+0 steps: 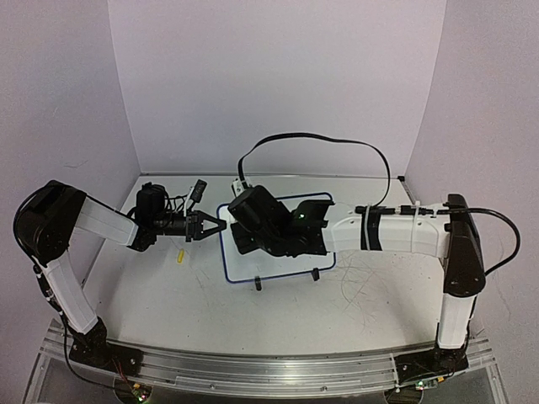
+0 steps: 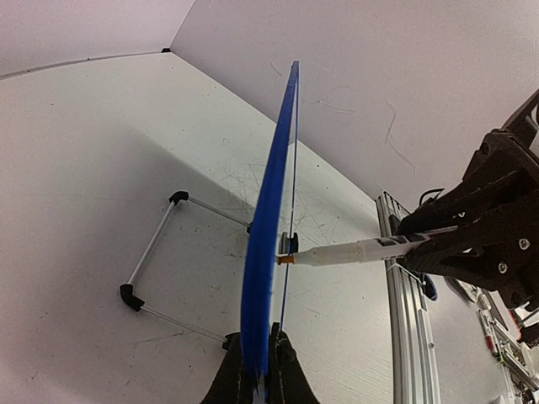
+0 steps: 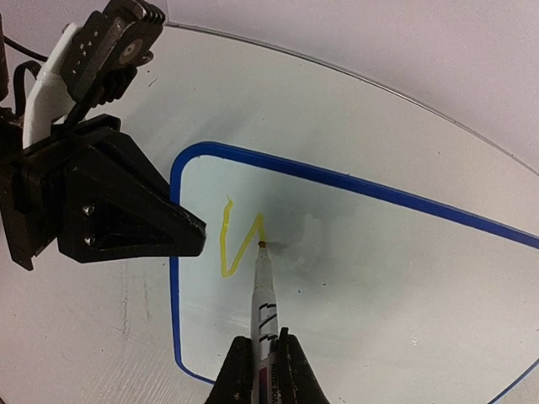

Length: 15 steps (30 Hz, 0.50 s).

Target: Write a sentence on the whiteboard

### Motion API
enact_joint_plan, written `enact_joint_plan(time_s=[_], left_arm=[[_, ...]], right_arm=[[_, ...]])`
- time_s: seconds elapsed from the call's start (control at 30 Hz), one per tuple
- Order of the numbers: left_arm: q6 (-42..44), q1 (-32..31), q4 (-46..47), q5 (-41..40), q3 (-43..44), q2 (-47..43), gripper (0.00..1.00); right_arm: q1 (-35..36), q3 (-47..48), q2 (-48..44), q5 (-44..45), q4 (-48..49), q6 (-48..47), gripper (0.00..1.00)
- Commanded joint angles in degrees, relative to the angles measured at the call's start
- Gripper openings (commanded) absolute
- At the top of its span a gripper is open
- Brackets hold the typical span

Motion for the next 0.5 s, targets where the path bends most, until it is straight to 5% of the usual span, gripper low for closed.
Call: enact_joint_plan(time_s=[0.0,0.47], left_arm=[[2.7,0.5,-1.2,-2.0,-1.3,0.1,0.0],[2.6,0.5,-1.2,-2.0,-1.3,0.3,0.0]], right_arm=[[-0.4,-1.5,-2.0,1.2,-1.0,1.3,0.0],[0.2,-3.8,-2.9,1.0,-1.1,3.1,0.0]])
